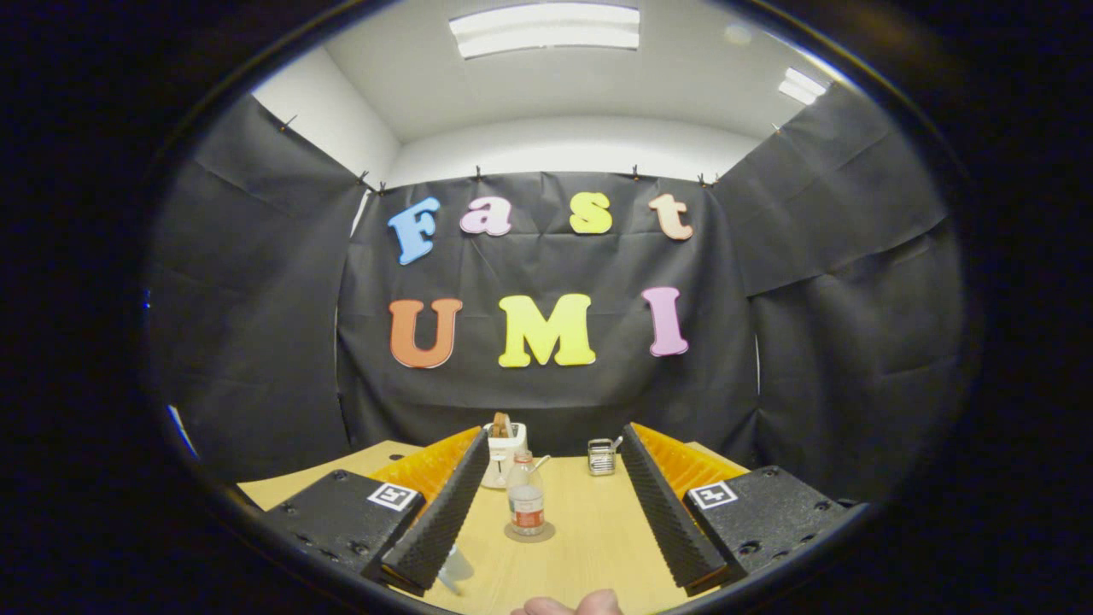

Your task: Take the bottle from table, then pour the juice into the cup, finally place the bottle on the coaster

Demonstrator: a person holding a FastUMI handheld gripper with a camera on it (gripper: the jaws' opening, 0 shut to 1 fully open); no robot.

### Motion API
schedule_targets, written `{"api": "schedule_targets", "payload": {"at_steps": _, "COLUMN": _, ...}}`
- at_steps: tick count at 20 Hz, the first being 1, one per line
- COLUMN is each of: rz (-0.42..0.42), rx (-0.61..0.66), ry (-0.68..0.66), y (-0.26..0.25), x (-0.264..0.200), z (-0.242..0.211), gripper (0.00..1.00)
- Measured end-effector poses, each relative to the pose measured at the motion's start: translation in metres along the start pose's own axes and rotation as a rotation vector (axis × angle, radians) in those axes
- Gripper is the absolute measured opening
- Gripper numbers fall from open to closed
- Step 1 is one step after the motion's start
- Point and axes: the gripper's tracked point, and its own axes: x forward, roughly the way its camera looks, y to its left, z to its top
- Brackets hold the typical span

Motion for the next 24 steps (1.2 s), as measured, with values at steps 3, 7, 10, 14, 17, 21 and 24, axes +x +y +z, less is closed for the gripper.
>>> {"api": "schedule_targets", "payload": {"at_steps": 3, "rz": -0.010, "rx": 0.015, "ry": -0.009, "y": -0.001, "x": 0.002, "z": -0.009, "gripper": 0.99}}
{"api": "schedule_targets", "payload": {"at_steps": 7, "rz": 0.036, "rx": 0.028, "ry": 0.042, "y": 0.017, "x": 0.006, "z": -0.035, "gripper": 0.99}}
{"api": "schedule_targets", "payload": {"at_steps": 10, "rz": 0.072, "rx": 0.011, "ry": 0.051, "y": 0.031, "x": 0.006, "z": -0.038, "gripper": 1.00}}
{"api": "schedule_targets", "payload": {"at_steps": 14, "rz": 0.089, "rx": 0.022, "ry": 0.022, "y": 0.040, "x": 0.005, "z": -0.029, "gripper": 1.00}}
{"api": "schedule_targets", "payload": {"at_steps": 17, "rz": 0.103, "rx": 0.001, "ry": 0.008, "y": 0.049, "x": 0.004, "z": -0.028, "gripper": 0.99}}
{"api": "schedule_targets", "payload": {"at_steps": 21, "rz": 0.118, "rx": -0.015, "ry": 0.019, "y": 0.061, "x": 0.002, "z": -0.034, "gripper": 1.00}}
{"api": "schedule_targets", "payload": {"at_steps": 24, "rz": 0.107, "rx": -0.029, "ry": -0.013, "y": 0.061, "x": 0.000, "z": -0.024, "gripper": 1.00}}
